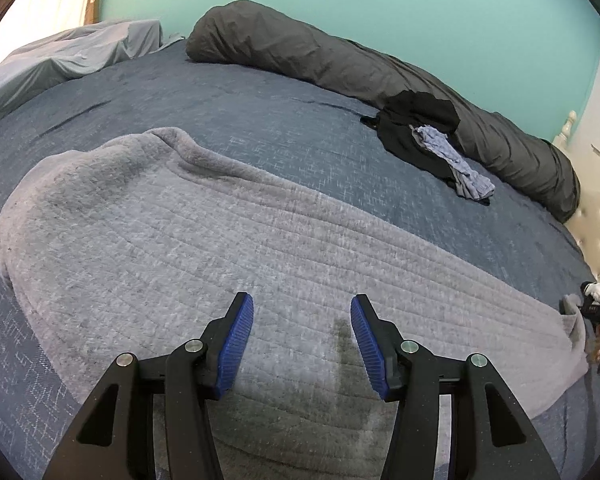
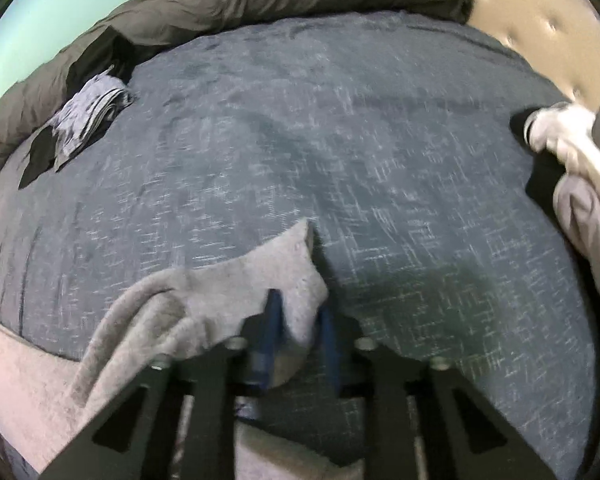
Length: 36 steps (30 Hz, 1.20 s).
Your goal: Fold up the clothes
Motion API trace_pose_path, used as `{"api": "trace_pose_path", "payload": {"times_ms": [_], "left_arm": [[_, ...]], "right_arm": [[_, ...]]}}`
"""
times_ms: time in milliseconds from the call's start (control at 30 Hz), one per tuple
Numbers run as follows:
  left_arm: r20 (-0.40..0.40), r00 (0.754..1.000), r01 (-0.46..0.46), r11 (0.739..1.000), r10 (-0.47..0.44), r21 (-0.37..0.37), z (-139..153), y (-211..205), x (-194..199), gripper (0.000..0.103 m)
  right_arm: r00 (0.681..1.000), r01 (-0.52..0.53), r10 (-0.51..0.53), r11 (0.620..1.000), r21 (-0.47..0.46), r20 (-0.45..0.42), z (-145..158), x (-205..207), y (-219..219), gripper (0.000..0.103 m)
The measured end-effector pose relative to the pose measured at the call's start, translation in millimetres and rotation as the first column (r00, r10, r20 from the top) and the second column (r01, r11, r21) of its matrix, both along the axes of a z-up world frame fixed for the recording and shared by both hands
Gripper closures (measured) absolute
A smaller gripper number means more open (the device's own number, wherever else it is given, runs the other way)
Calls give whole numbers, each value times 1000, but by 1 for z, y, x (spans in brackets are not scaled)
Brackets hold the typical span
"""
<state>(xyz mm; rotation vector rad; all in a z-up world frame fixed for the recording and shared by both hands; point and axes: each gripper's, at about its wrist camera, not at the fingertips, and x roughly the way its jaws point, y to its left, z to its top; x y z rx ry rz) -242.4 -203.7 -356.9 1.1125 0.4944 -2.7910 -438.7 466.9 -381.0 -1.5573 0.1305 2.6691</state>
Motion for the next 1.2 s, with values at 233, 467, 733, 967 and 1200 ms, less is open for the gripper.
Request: {"api": "trace_pose_path", "payload": {"times_ms": [233,467,733,967,1200], "left_arm": [[-1,1000,14,999,-14,38,2,-1,2,45],[-11,999,32,997,-31,66,7,1,6,43],[-22,999,36,996,-34,87,12,-1,9,43],[-17,999,29,994,-28,107,10,-4,6,43],[-12,1000,30,992,-29,122,8,-5,7,43]], "right_arm": [[1000,-2,3,1000,30,-24,52,24,7,93],[1000,-6,5,999,49,11,99,68,38,93],[991,77,-79,997,22,112,29,95,61,93],[988,143,-137,985,-99,69,18,115,81,93],[978,192,-175,968,-161,116,12,123,99,77]]}}
